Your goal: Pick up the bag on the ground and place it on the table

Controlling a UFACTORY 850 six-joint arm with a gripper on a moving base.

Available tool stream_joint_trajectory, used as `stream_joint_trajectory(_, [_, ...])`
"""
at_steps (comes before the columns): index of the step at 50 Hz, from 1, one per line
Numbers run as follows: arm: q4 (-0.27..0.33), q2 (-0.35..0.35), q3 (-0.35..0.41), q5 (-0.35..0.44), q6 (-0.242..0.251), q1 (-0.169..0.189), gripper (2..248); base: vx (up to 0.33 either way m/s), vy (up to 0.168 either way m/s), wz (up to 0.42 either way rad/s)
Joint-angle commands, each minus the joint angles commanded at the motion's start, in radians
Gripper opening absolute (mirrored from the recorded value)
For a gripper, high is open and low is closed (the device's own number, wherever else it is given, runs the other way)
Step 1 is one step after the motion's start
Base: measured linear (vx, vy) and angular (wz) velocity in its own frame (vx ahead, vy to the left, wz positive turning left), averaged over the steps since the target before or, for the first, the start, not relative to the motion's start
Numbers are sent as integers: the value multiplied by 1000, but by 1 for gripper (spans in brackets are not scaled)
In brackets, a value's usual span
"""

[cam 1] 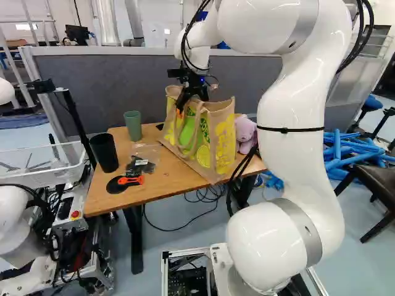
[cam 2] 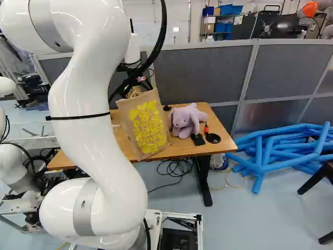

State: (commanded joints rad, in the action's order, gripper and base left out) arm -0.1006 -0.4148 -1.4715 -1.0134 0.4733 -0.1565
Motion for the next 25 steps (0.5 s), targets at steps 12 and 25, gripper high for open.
stream_joint_trajectory(12, [0, 10, 0, 0, 0, -4, 247, 0, 0, 0])
stream_joint_trajectory(25, [0, 41, 0, 0, 0, -10, 247, 0, 0, 0])
